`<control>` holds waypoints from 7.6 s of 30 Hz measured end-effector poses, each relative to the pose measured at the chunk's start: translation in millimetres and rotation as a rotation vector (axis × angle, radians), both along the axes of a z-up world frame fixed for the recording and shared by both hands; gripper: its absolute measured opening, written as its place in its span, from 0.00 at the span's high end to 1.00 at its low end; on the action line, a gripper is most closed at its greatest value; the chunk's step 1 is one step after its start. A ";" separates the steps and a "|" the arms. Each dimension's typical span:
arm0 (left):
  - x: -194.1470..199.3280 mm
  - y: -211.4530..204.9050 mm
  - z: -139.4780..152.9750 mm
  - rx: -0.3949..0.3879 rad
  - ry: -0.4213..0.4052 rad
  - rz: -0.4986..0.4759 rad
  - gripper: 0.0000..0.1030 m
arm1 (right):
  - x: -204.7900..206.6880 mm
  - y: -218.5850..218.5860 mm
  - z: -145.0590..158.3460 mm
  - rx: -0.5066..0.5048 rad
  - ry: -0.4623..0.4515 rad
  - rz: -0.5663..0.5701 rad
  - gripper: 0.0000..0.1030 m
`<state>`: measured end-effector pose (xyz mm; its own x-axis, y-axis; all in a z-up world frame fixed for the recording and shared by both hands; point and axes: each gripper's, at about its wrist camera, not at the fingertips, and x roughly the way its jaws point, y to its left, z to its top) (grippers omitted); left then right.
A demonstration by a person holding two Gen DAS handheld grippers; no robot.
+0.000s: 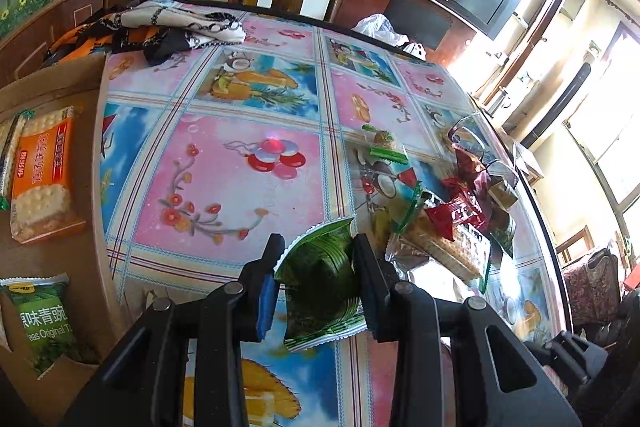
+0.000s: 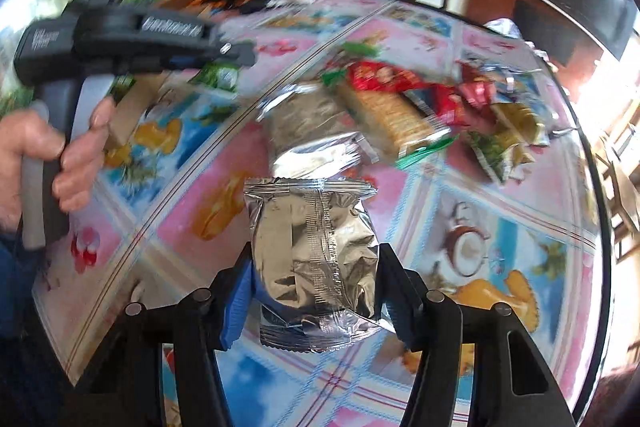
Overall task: Organize snacks
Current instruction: 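Grasp a green snack packet with left tool while right tool holds the foil bag, then carry the green packet with left tool while right tool carries the foil bag to the box, then lower both held snacks into the box and open both tools, then grasp a silver foil bag with left tool while right tool reaches the cracker pack, then grasp the green-edged cracker pack with the right tool and lift it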
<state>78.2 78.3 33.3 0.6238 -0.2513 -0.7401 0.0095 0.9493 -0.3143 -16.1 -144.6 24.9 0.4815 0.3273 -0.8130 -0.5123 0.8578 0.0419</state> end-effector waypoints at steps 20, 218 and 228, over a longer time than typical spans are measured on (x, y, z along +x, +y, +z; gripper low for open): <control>-5.8 -4.3 13.4 0.016 -0.060 -0.022 0.67 | 69.8 12.3 37.5 0.326 -0.124 -0.282 0.40; -33.2 -39.7 -8.1 0.019 0.140 -0.254 0.22 | 122.4 -10.8 -1.4 0.182 0.023 -0.167 0.29; -25.4 -55.6 -17.2 0.098 0.143 -0.233 0.22 | 96.8 13.9 -1.9 0.004 0.008 -0.090 0.52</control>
<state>52.7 22.7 16.1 0.4455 -0.2986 -0.8440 0.1931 0.9526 -0.2351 80.6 -130.6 23.1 0.5027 0.2866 -0.8156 -0.4331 0.9000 0.0493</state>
